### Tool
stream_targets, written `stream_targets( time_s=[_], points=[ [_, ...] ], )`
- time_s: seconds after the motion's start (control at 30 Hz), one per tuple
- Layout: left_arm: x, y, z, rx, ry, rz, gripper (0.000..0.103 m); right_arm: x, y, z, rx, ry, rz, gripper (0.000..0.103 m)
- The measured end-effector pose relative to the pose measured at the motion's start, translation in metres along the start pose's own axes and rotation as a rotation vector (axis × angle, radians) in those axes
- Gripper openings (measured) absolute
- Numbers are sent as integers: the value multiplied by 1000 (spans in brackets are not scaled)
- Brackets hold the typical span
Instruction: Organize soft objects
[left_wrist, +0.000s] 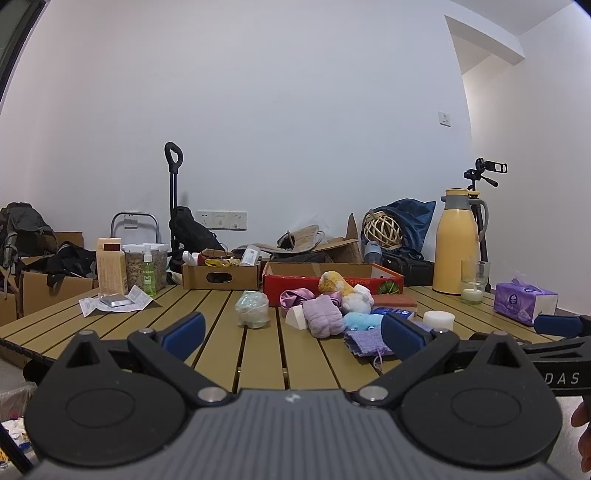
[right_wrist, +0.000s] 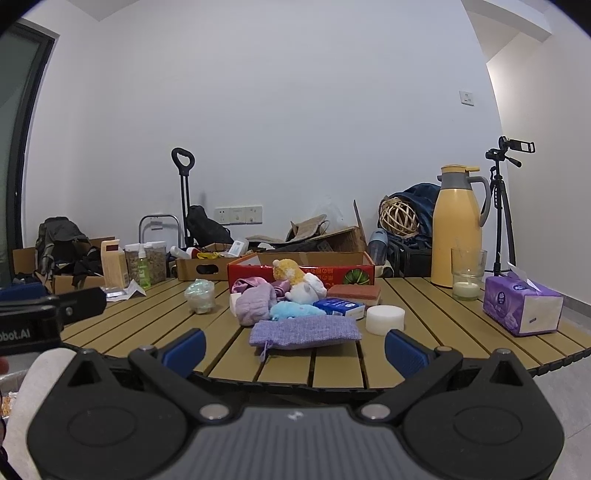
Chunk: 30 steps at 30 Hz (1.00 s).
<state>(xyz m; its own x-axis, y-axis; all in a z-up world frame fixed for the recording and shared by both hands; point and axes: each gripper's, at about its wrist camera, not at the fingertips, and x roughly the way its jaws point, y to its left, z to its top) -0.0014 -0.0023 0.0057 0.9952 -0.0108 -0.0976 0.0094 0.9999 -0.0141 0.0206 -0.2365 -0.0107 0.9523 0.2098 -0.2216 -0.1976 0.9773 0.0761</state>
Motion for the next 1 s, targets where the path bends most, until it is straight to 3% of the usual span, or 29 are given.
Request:
stream_targets(
  time_s=[1.0],
  points=[
    [6,1,3,-16,12,7,103,2,0,0,-9,4,1,103]
  ],
)
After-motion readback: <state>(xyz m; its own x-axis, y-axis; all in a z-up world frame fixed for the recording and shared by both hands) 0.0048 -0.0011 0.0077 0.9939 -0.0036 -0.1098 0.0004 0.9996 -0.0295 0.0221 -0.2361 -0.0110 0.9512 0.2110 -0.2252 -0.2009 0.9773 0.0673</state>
